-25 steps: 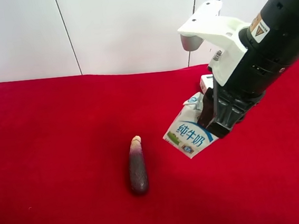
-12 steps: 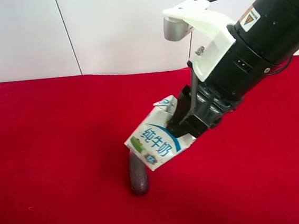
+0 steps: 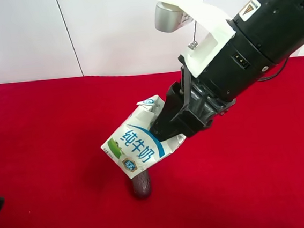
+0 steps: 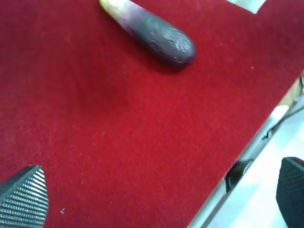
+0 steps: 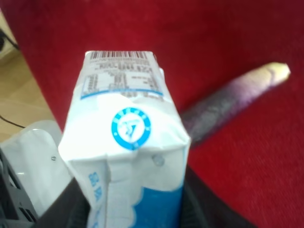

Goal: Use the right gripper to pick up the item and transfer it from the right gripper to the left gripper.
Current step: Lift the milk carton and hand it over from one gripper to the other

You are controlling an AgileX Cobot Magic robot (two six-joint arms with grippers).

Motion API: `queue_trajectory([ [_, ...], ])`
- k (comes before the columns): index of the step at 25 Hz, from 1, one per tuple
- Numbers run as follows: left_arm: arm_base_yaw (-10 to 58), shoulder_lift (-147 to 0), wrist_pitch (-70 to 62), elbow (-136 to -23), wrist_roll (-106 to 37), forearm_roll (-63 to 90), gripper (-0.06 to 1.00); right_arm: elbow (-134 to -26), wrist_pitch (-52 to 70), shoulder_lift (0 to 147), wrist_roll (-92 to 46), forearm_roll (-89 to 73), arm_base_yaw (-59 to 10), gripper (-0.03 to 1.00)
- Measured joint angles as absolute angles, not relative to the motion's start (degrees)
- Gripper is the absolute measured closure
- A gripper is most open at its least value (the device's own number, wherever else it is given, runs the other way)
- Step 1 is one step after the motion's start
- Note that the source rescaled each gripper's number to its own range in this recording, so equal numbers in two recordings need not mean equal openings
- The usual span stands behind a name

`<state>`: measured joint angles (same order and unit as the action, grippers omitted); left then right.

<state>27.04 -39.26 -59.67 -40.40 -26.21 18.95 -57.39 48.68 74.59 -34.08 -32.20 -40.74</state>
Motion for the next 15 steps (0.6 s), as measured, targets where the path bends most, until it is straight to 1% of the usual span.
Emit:
queue_trajectory([
  [7,32.0,-46.6,-56.4,-40.4,-29.6,19.0,0.03,-57.4,48.7,74.6,-40.0,-34.6,-40.7,0.95],
  [11,32.3,-50.0,-54.1,-40.6,-30.4,19.2,0.03,-57.4,48.9,74.6,-44.5,-35.7,-40.7,0.95],
  [15,32.4,-52.7,-53.9,-43.1,-33.5,21.9,0.03,-57.4,49.7,74.6,-49.4,-37.3,-40.7,0.95],
])
